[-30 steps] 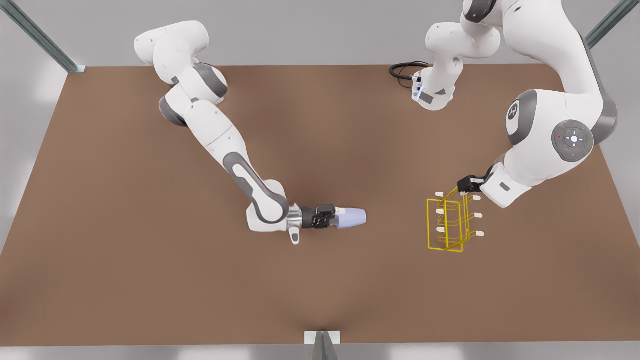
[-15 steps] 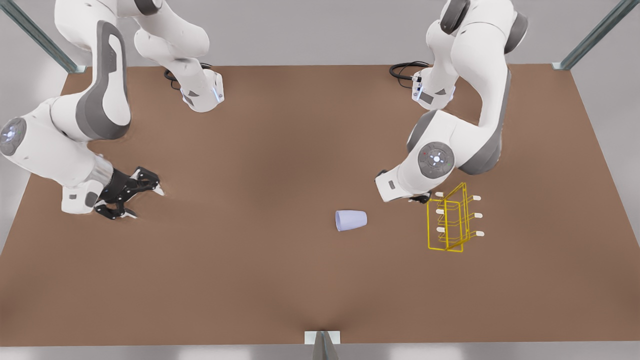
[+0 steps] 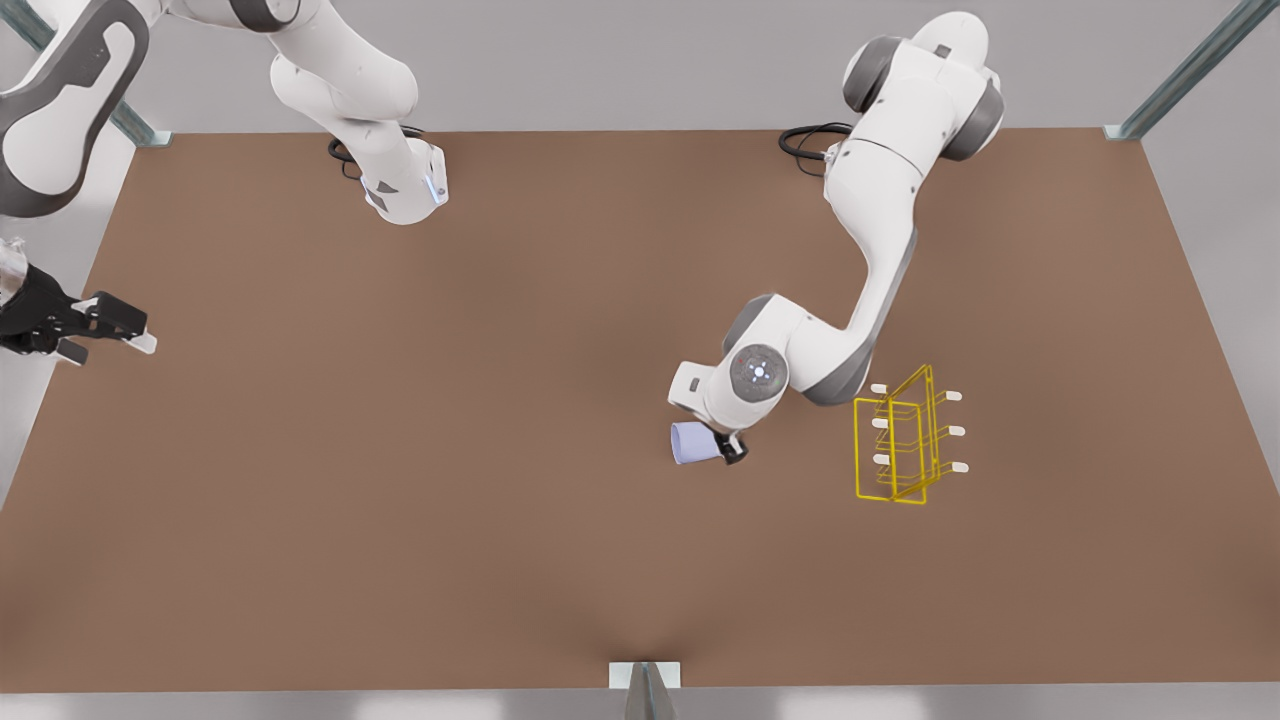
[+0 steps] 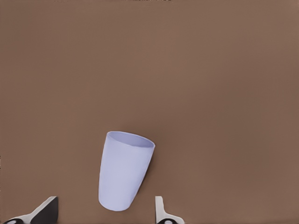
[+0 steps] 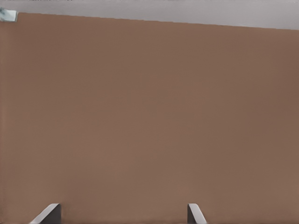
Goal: Place the cup on the cup holder
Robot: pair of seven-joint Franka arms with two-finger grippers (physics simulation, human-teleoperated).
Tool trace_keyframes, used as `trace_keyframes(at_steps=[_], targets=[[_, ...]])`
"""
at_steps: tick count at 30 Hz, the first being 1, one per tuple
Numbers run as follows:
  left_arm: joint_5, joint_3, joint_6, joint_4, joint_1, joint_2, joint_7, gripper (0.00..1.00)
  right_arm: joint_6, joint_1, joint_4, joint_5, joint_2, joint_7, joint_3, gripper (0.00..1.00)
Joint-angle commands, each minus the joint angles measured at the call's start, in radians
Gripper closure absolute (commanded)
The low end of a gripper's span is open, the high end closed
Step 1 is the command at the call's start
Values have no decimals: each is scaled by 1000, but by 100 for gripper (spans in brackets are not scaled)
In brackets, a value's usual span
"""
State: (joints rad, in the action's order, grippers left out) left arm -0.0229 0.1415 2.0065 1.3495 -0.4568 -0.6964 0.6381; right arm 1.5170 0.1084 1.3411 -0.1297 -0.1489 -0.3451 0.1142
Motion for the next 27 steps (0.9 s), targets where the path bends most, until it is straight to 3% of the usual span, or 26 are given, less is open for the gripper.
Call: trace_keyframes(at_steps=[1, 3, 6, 16, 27], targets=[[0, -3, 159, 28, 3, -8, 568, 0, -89, -88, -19, 41, 5, 276, -2, 0], [-3, -8, 190, 74, 7, 0, 574, 0, -95, -203, -19, 193, 2, 279, 1, 0], [-3, -10, 213, 82, 12, -5, 574, 0, -84, -144, -16, 105, -11, 261, 9, 0], [-8, -10, 261, 180, 9, -9, 563, 0, -8, -144, -17, 101, -40, 259, 7, 0], [-9, -8, 304, 181, 3, -66, 506, 0, 45, -142, -17, 99, -44, 262, 7, 0]])
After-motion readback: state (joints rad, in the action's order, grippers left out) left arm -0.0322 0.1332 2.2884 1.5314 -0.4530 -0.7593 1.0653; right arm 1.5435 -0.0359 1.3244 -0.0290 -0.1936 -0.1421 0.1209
